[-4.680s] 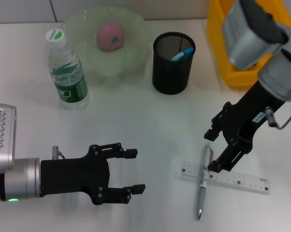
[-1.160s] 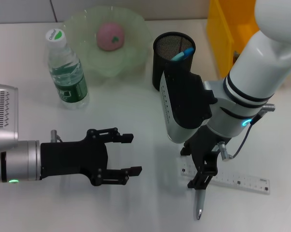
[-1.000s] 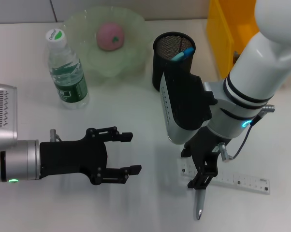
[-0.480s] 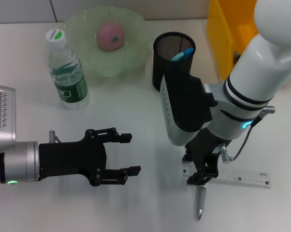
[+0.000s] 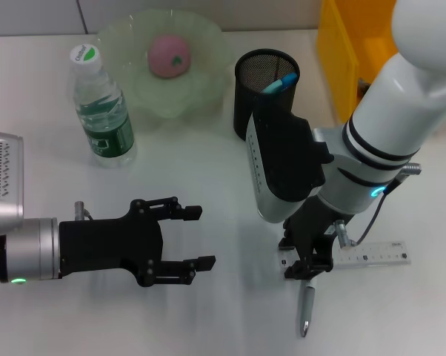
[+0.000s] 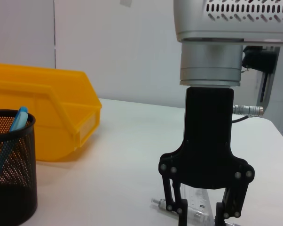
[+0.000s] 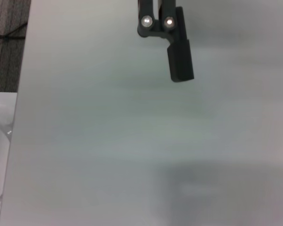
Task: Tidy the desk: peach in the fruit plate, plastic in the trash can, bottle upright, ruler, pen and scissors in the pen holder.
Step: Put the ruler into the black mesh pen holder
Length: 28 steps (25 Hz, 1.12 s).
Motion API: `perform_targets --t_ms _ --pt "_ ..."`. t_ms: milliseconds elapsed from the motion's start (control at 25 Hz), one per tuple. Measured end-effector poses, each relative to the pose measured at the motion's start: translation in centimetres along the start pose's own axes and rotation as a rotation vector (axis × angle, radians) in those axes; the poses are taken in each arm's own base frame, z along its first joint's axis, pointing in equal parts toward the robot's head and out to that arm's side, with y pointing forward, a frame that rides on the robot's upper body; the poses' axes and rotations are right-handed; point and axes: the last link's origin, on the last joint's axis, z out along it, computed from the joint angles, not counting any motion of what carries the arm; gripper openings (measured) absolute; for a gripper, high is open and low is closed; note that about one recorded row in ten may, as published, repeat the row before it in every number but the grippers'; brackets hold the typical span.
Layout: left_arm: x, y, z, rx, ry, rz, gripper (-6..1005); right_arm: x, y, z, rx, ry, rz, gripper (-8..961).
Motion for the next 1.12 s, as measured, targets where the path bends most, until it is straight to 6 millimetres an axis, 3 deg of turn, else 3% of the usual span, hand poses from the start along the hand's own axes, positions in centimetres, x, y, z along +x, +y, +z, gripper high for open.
perform_targets --t_ms 320,680,1120 --pt "0.0 0.0 0.0 -0.001 0.001 0.000 784 0.0 0.0 -0.5 -0.009 -0.005 0.006 387" --pt "0.4 -0.1 0.5 -0.006 0.015 -0.015 784 0.6 -1.5 -4.0 0.026 -0.120 0.067 387" --pt "0.9 0.2 1.3 -0.021 0.042 -0.035 784 1.9 -1.9 -5.4 0.037 -0.269 0.146 386"
